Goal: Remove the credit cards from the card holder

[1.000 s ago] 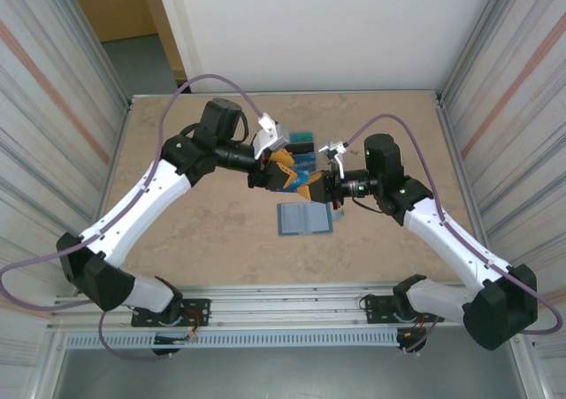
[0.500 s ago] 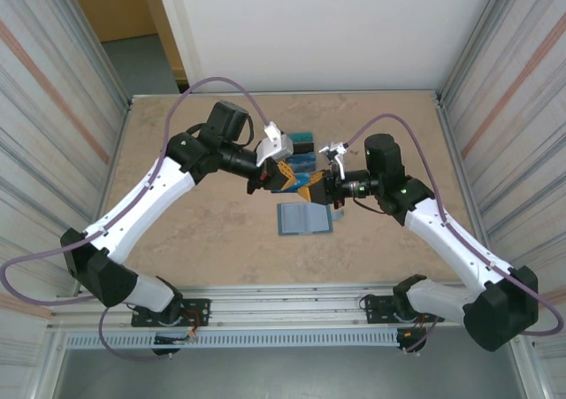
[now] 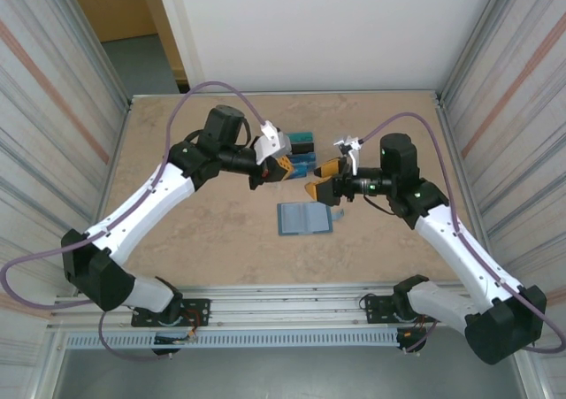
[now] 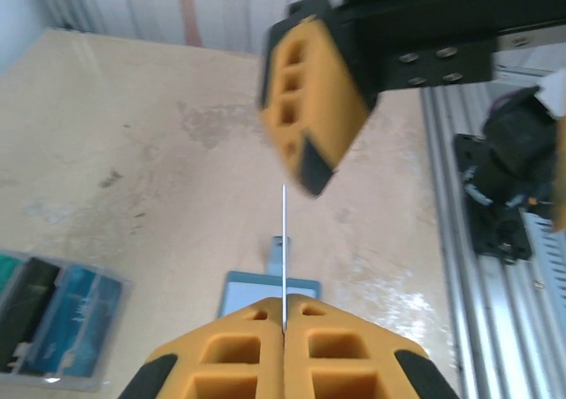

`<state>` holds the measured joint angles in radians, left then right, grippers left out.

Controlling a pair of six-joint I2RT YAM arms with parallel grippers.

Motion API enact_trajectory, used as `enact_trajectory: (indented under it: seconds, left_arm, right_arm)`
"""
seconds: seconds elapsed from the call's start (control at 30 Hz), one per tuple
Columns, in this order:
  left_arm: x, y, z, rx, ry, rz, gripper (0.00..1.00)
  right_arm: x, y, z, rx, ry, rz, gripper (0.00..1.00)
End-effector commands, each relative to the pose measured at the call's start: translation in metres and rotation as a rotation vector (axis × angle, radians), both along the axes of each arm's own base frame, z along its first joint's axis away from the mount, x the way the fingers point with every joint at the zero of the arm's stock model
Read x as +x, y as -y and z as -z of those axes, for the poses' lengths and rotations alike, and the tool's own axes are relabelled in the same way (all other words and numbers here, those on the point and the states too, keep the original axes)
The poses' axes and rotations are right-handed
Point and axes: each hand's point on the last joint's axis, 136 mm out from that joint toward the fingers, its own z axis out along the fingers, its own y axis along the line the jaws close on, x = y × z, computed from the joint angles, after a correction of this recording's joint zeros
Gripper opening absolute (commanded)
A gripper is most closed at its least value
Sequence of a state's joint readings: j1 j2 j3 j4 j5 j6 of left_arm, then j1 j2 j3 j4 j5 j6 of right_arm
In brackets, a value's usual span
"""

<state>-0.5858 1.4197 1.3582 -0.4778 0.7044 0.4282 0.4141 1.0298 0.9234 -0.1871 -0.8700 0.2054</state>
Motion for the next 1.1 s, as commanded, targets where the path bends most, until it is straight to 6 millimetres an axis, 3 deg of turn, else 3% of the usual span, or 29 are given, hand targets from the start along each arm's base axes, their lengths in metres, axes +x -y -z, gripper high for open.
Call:
enact_trajectory:
  seconds: [0.0, 0.17, 0.2, 0.63, 0.83, 1.07]
  left_arm:
    - [0.035, -0.007, -0.017, -0.070, 0.088, -0.084, 0.00]
    - [0.063, -0.002, 0.004, -0.022, 0.129, -0.075, 0.00]
    - [0.068, 0.001, 0.010, -0.012, 0.135, -0.072, 0.00]
    - [0.147, 0.030, 0.082, 0.102, 0.204, -0.022, 0.00]
    - [0.167, 0.041, 0.119, 0.144, 0.197, 0.015, 0.00]
    - [0.184, 0.050, 0.155, 0.162, 0.198, 0.027, 0.00]
  right_arm:
    - [0.009, 0.012, -0.005, -0.014, -0.001, 0.096, 0.80]
    - [0.011, 0.025, -0.012, 0.012, 0.010, 0.164, 0.86]
    - [0.011, 0.026, -0.012, 0.014, 0.018, 0.172, 1.00]
    - [0.038, 0.048, -0.012, 0.022, 0.005, 0.385, 0.99]
    - [0.056, 0.072, -0.003, 0.032, -0.016, 0.573, 0.99]
    - [0.060, 0.084, 0.006, 0.009, -0.028, 0.653, 0.99]
